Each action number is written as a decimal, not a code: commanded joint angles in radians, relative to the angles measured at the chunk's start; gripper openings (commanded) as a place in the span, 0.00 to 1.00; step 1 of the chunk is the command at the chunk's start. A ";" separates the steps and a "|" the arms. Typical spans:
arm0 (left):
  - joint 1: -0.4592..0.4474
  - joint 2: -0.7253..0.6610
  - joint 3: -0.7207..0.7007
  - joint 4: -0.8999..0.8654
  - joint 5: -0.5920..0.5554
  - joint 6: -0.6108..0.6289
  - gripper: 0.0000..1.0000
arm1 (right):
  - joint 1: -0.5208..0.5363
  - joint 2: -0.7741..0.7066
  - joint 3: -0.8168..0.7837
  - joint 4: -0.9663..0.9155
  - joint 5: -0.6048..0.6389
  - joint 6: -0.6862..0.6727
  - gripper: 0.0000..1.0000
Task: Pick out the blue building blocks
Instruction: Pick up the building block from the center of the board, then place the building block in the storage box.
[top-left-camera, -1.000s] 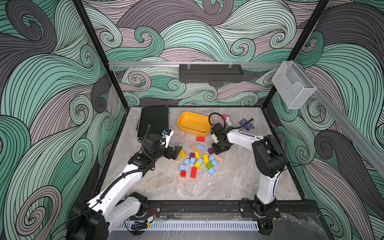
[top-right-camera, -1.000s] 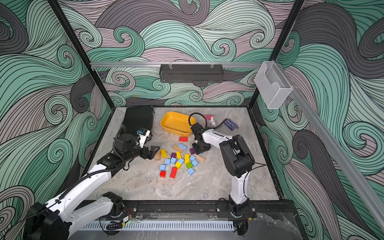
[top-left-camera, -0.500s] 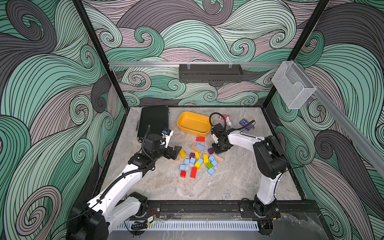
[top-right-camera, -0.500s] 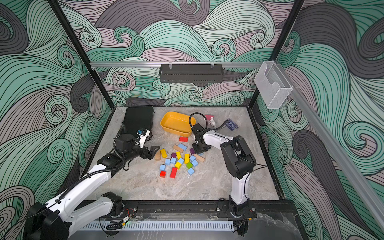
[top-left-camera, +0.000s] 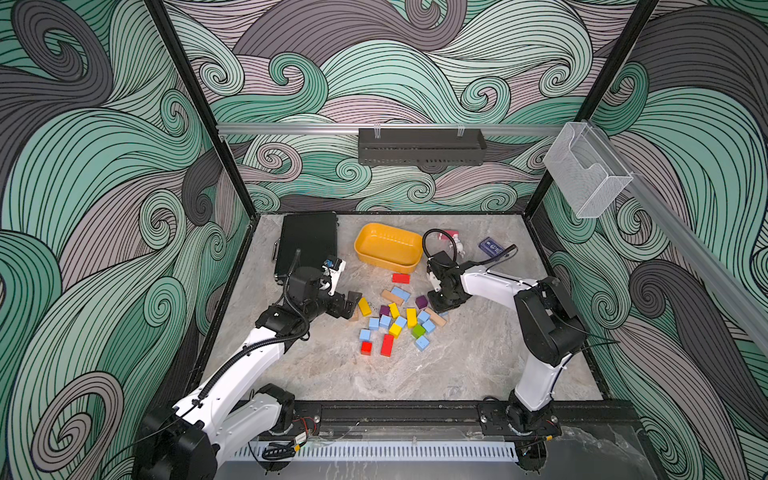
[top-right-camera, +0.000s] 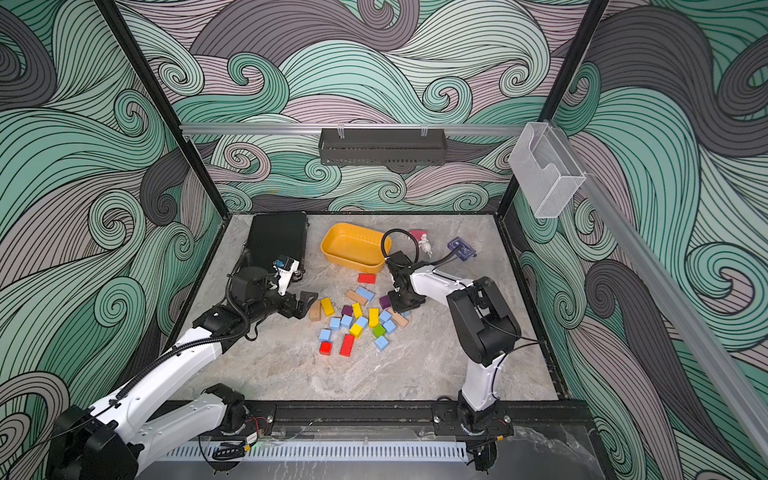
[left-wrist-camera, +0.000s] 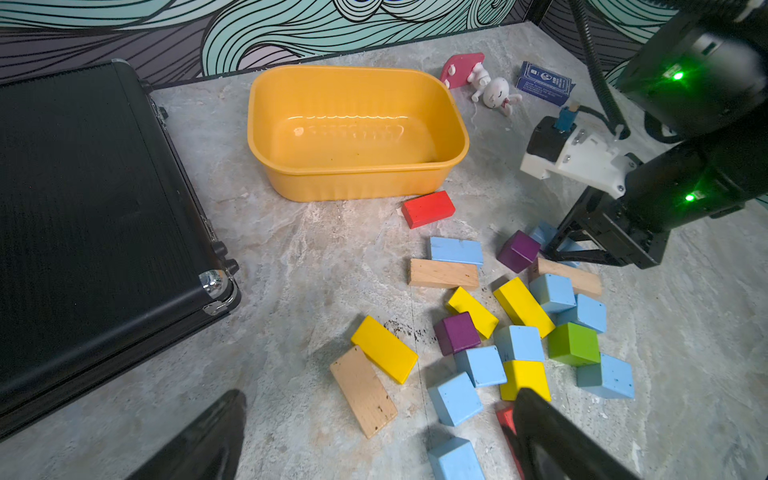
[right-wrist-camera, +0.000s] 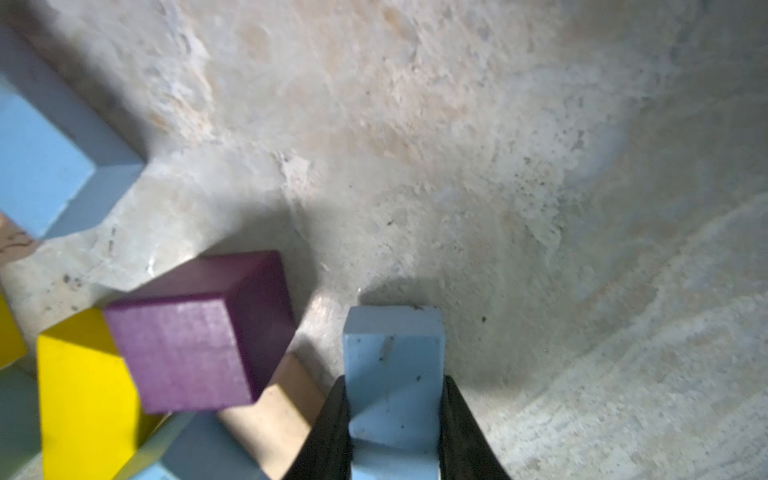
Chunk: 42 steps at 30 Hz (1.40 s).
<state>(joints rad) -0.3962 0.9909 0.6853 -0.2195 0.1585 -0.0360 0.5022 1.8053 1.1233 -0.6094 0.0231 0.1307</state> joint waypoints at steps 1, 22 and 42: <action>-0.007 -0.029 0.063 -0.028 -0.020 -0.011 0.99 | 0.005 -0.086 -0.011 -0.024 -0.014 0.024 0.00; -0.006 0.003 0.267 -0.127 -0.061 0.022 0.99 | 0.006 -0.295 0.240 -0.132 -0.170 0.055 0.00; 0.029 0.139 0.267 -0.120 -0.097 0.029 0.99 | 0.006 0.212 0.755 -0.213 -0.084 0.079 0.00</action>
<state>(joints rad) -0.3794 1.1053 0.9207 -0.3443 0.0563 -0.0097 0.5022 1.9556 1.8069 -0.7822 -0.1020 0.1951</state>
